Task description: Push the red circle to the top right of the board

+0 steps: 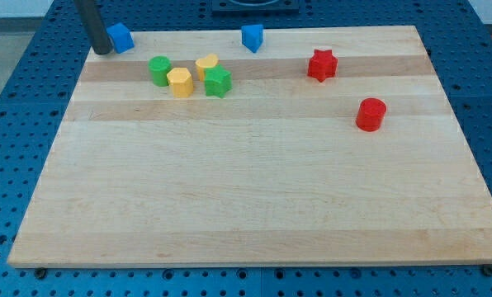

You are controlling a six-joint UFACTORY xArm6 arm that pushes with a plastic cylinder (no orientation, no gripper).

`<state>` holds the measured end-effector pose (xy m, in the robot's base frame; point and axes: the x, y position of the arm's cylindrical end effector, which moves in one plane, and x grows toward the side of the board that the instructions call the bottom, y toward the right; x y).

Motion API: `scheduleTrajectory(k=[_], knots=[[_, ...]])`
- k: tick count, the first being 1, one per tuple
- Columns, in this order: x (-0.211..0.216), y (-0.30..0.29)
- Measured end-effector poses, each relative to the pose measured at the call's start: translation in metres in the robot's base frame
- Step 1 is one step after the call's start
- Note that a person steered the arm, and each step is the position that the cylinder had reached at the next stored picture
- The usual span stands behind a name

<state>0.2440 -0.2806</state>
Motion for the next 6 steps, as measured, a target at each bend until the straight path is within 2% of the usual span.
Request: scheduleTrajectory(k=[2, 4, 5, 6], knots=[[0.041, -0.011], [0.041, 0.013], [0.076, 0.044], [0.150, 0.095]])
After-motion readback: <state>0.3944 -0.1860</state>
